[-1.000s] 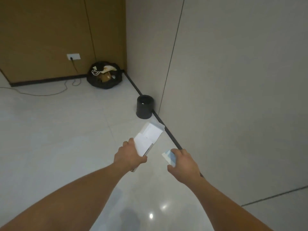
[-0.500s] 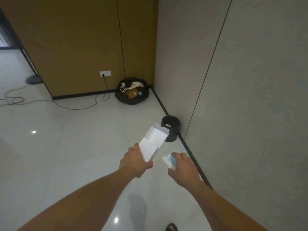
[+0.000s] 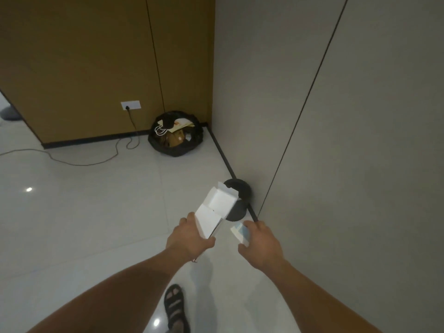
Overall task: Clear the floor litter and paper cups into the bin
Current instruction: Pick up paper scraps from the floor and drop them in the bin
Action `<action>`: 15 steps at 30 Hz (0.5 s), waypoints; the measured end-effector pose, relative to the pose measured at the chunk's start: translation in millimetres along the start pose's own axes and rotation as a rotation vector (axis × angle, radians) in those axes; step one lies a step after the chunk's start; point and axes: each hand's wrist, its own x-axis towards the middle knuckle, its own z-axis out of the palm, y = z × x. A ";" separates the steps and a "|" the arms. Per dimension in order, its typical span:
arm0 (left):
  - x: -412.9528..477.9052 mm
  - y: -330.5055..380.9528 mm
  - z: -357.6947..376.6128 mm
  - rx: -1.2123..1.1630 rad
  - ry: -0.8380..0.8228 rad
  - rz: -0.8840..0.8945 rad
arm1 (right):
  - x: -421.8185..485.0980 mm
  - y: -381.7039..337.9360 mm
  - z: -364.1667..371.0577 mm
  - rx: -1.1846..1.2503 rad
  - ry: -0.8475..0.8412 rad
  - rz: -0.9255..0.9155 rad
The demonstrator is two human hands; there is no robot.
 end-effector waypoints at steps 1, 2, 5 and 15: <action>19.8 1.9 0.7 0.000 -0.013 0.011 | 17.7 1.3 0.3 -0.006 -0.008 0.013; 41.1 3.3 0.7 -0.003 -0.024 0.019 | 36.0 1.5 0.1 -0.011 -0.016 0.029; 116.3 7.8 -7.2 -0.073 -0.035 0.027 | 95.1 -2.2 -3.5 -0.008 -0.019 0.068; 329.3 55.1 -50.7 -0.163 -0.108 0.092 | 258.5 -24.1 -31.0 0.067 0.015 0.210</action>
